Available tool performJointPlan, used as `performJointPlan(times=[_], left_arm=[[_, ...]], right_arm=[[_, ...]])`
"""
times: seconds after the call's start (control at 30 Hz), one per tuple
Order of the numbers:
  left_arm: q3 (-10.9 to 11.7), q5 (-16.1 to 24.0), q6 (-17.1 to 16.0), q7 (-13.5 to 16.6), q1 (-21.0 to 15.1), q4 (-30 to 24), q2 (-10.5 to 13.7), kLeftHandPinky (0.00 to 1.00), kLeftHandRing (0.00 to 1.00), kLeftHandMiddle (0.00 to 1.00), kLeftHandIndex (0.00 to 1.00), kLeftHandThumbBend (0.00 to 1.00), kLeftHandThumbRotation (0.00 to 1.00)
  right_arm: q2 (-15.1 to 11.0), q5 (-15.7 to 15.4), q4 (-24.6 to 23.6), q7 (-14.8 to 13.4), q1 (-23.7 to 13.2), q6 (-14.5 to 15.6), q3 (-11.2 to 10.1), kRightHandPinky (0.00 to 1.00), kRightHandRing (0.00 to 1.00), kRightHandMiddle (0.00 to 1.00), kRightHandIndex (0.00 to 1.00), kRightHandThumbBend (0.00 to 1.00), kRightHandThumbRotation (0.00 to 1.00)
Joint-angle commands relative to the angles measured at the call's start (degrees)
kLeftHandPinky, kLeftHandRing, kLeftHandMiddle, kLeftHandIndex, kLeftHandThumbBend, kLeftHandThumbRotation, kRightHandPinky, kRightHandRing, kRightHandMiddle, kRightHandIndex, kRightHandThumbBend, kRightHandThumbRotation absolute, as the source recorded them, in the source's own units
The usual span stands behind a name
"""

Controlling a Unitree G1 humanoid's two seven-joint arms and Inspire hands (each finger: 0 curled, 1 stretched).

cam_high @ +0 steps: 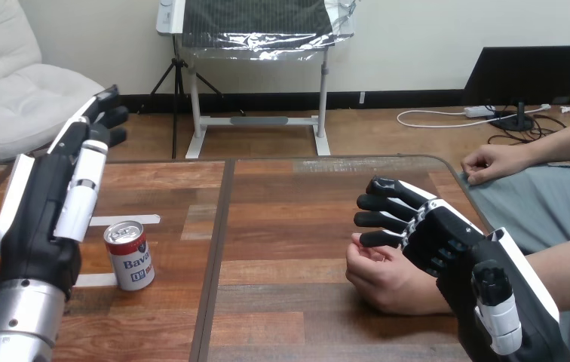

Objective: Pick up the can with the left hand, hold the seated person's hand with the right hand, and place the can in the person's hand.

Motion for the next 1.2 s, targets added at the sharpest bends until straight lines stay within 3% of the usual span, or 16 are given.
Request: performJointPlan(times=[0.0, 0.23, 0.27, 0.57, 0.83, 1.17], left_arm=[[1.0, 1.3, -0.5, -0.5, -4.1, 1.9, 2.6, 0.96, 0.90, 0.90, 0.92, 0.11, 0.82], [1.4, 1.9, -2.0, -0.6, -5.5, 5.9, 3.7, 0.97, 0.92, 0.92, 0.92, 0.24, 0.55], [1.5, 2.0, -2.2, -0.5, -5.6, 6.4, 3.8, 0.97, 0.93, 0.92, 0.92, 0.32, 0.45], [1.5, 3.9, -4.3, -0.8, -6.9, 11.2, 5.6, 0.97, 0.94, 0.94, 0.94, 0.65, 0.13], [1.0, 6.3, -6.1, -0.8, -8.2, 15.5, 7.3, 0.95, 0.93, 0.94, 0.94, 0.79, 0.03], [0.4, 10.2, -7.3, -0.3, -10.2, 20.2, 8.7, 0.81, 0.86, 0.90, 0.90, 0.87, 0.00]], right_arm=[[0.1, -0.3, -1.0, -0.6, -2.2, -1.0, -1.0, 0.74, 0.80, 0.83, 0.84, 0.90, 0.95], [0.2, -0.2, -0.9, -0.6, -2.3, -1.0, -1.0, 0.74, 0.80, 0.83, 0.84, 0.90, 0.95], [0.2, -0.1, -0.8, -0.5, -2.4, -1.1, -1.0, 0.74, 0.80, 0.83, 0.84, 0.90, 0.95], [0.3, -0.2, -0.7, -0.6, -2.4, -1.1, -1.0, 0.74, 0.80, 0.83, 0.84, 0.90, 0.95], [0.5, -0.3, -0.5, -0.6, -2.5, -1.4, -0.9, 0.74, 0.80, 0.82, 0.84, 0.90, 0.95], [0.6, -0.1, -0.7, -0.7, -2.4, -1.0, -0.7, 0.73, 0.80, 0.82, 0.84, 0.90, 0.95]])
